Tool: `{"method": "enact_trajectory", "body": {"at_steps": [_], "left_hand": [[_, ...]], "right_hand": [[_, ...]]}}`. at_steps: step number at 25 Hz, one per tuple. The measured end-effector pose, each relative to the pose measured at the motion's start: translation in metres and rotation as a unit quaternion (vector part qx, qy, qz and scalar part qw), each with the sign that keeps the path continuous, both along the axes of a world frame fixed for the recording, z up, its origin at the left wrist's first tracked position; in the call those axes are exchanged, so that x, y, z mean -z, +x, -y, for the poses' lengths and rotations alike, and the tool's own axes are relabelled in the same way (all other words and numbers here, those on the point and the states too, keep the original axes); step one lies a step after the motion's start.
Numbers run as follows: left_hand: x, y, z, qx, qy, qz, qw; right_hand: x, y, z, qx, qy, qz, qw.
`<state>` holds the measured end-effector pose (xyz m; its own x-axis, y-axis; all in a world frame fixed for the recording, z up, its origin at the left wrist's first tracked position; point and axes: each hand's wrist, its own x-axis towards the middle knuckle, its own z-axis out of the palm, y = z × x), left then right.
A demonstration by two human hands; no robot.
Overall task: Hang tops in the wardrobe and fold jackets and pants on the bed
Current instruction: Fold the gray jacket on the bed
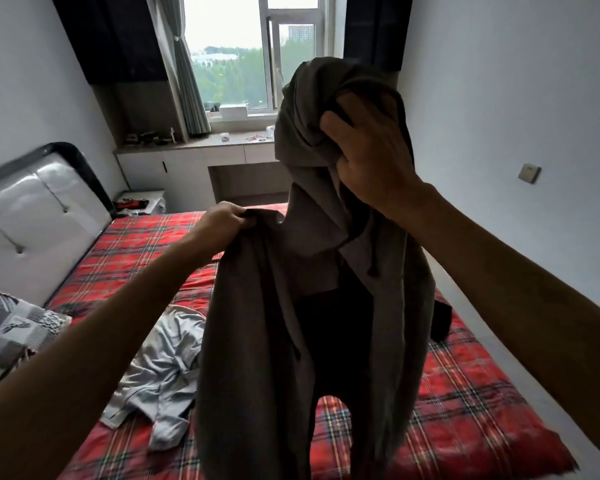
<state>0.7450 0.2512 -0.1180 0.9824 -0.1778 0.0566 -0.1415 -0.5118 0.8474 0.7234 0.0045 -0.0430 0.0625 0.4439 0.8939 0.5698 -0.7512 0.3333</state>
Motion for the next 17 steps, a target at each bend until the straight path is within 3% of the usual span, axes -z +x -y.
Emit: {"method": "enact_trajectory", "body": {"at_steps": [7,12,15,17], "left_hand": [[0.06,0.062,-0.008,-0.045,-0.03,-0.114,0.992],[0.198,0.129,-0.011,-0.083,-0.006,-0.198,0.977],[0.314,0.131,-0.007,-0.094,0.081,-0.298,0.946],[0.384,0.124,0.004,-0.104,0.129,-0.337,0.927]], "right_hand": [[0.031,0.091,-0.004,0.014,-0.02,-0.037,0.999],[0.16,0.184,0.013,0.045,-0.033,-0.204,0.977],[0.281,0.195,0.021,0.023,-0.02,-0.35,0.936],[0.362,0.194,0.027,0.021,0.063,-0.495,0.867]]}}
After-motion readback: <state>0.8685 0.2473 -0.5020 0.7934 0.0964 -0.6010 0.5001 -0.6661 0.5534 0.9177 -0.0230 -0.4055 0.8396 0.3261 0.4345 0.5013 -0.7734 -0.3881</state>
